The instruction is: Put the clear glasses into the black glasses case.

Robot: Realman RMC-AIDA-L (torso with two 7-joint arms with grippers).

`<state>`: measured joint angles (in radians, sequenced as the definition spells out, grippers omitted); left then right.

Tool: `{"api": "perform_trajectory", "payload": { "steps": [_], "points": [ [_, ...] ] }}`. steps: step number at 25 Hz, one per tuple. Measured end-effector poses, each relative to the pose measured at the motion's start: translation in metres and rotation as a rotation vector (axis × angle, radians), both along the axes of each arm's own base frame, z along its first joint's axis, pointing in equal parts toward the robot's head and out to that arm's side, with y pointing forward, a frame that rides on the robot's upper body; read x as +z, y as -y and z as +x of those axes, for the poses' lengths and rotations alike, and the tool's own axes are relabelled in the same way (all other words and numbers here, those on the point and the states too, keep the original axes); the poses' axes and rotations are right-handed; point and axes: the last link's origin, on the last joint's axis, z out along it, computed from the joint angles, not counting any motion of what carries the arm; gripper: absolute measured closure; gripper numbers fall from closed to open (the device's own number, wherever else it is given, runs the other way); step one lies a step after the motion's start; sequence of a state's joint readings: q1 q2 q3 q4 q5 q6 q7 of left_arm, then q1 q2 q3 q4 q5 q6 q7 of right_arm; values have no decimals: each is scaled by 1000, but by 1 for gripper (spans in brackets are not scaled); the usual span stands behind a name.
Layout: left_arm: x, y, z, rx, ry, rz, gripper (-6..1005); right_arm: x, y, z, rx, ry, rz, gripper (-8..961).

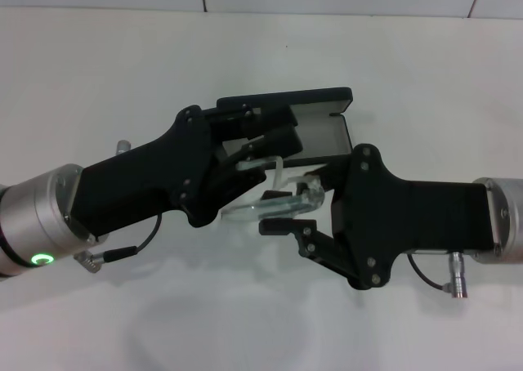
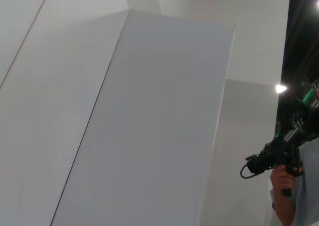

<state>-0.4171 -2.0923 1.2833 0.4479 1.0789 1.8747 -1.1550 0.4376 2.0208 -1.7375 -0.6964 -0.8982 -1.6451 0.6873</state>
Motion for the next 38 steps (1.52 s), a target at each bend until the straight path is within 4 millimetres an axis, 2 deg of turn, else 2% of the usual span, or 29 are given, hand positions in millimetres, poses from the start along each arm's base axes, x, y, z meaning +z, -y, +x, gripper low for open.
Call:
{"api": "perform_trajectory", "payload": {
  "steps": [18,23,28,32,35,36,38],
  "points": [
    [-1,-1,1,-5,-1,-3,742,-1,-4,-1,-22,5,7,851],
    [6,-1,-4,29,22,38,742,2,-3,0,-41,3,-24,851],
    [19,5,-22,48,-17,78,741,14,-11,5,-96,15,-51,851],
    [32,16,-42,86,-55,106,741,31,-25,11,-165,66,-69,851],
    [35,27,-54,97,-100,102,741,56,-46,6,-244,201,-109,851],
    [34,30,-56,95,-117,93,741,59,-49,4,-257,240,-122,851],
    [30,35,-59,87,-148,68,741,71,-60,-9,-286,378,-142,852]
  ]
}}
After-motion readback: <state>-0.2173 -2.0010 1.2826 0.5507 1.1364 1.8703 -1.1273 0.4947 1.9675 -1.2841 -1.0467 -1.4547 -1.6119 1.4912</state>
